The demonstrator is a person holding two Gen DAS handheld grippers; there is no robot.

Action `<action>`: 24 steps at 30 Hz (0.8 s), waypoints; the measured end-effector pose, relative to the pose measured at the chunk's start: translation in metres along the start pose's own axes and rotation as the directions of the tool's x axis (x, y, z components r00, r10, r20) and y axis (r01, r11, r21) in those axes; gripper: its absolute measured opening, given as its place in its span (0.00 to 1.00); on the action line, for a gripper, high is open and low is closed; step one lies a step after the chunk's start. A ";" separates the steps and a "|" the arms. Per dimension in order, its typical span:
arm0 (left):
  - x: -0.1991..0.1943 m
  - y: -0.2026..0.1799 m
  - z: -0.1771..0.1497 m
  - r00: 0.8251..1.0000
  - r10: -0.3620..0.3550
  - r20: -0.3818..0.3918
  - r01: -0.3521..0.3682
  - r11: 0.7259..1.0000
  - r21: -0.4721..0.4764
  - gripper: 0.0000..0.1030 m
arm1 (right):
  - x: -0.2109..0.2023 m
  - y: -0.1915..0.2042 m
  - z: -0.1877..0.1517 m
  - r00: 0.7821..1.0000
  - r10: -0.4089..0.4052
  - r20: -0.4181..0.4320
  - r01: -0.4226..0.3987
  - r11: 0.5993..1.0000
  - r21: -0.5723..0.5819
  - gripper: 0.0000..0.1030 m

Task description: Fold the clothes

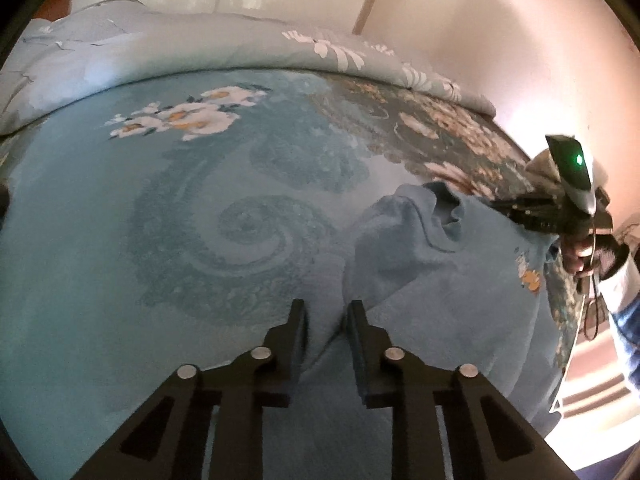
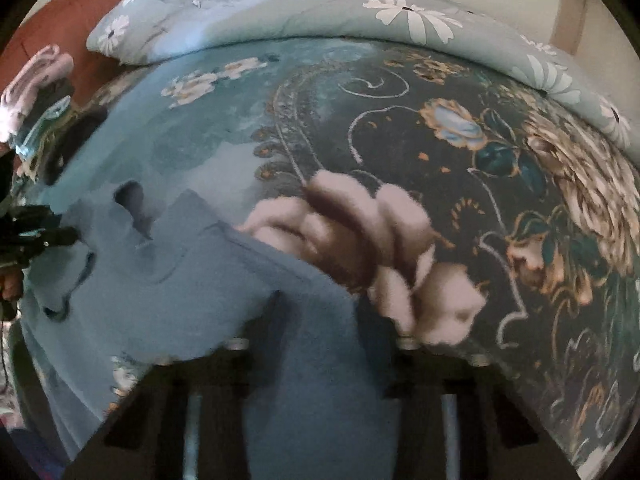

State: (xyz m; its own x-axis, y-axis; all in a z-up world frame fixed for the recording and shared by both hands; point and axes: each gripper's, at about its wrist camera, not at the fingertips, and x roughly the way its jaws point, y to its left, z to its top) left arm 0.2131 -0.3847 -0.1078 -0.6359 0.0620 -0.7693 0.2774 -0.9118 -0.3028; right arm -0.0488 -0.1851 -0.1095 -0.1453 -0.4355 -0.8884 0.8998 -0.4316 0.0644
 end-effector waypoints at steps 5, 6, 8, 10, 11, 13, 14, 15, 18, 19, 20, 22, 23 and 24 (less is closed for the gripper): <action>-0.015 -0.006 -0.003 0.999 0.004 0.040 -0.004 1.000 -0.004 0.09 | -0.030 0.009 -0.009 0.996 -0.039 0.081 0.037 0.999 0.027 0.06; -0.018 -0.007 -0.003 0.999 0.006 0.049 -0.005 1.000 -0.006 0.08 | -0.038 0.008 -0.010 0.994 -0.040 0.105 0.036 0.998 0.042 0.06; -0.024 -0.008 -0.004 0.997 0.004 0.073 -0.003 1.000 -0.014 0.07 | -0.054 0.006 -0.011 0.989 -0.029 0.148 0.019 0.998 0.066 0.05; -0.028 -0.009 -0.004 0.996 0.001 0.091 0.001 1.000 -0.023 0.06 | -0.066 0.006 -0.011 0.984 -0.030 0.178 0.017 0.997 0.072 0.05; -0.033 -0.010 -0.005 0.994 -0.002 0.107 0.005 1.000 -0.027 0.06 | -0.072 0.007 -0.012 0.980 -0.030 0.195 0.016 0.997 0.075 0.05; -0.040 -0.013 -0.008 0.992 -0.012 0.126 0.015 1.000 -0.023 0.06 | -0.086 0.009 -0.015 0.972 -0.033 0.231 0.014 0.997 0.080 0.05; -0.044 -0.014 -0.010 0.991 -0.015 0.134 0.018 1.000 -0.019 0.06 | -0.093 0.010 -0.017 0.968 -0.034 0.249 0.013 0.996 0.083 0.05; -0.047 -0.016 -0.013 0.990 -0.014 0.138 0.016 1.000 -0.014 0.06 | -0.097 0.012 -0.020 0.965 -0.035 0.261 0.014 0.997 0.081 0.05; -0.056 -0.020 -0.024 0.989 -0.024 0.143 0.024 1.000 0.003 0.06 | -0.108 0.019 -0.034 0.958 -0.027 0.286 0.008 0.998 0.068 0.05; -0.057 -0.021 -0.027 0.990 -0.031 0.138 0.030 1.000 0.008 0.06 | -0.110 0.021 -0.040 0.957 -0.017 0.289 0.000 0.998 0.060 0.05; -0.057 -0.022 -0.031 0.990 -0.037 0.133 0.035 0.999 0.012 0.06 | -0.111 0.022 -0.048 0.959 -0.014 0.282 -0.002 0.998 0.057 0.05; -0.052 -0.024 -0.038 0.994 -0.027 0.105 0.024 0.999 0.022 0.06 | -0.107 0.022 -0.059 0.966 -0.008 0.259 -0.009 0.998 0.064 0.05; -0.049 -0.024 -0.041 0.995 -0.030 0.093 0.028 0.999 0.019 0.06 | -0.102 0.022 -0.068 0.972 -0.005 0.237 -0.013 0.997 0.076 0.05; -0.046 -0.025 -0.044 0.996 -0.033 0.080 0.032 0.999 0.016 0.06 | -0.098 0.022 -0.074 0.975 -0.002 0.221 -0.017 0.996 0.084 0.05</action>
State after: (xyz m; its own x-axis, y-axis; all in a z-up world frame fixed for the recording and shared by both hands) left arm 0.2671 -0.3472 -0.0898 -0.7005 0.0591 -0.7112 0.2455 -0.9158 -0.3180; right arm 0.0154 -0.0937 -0.0546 -0.2345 -0.5987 -0.7658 0.8643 -0.4891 0.1177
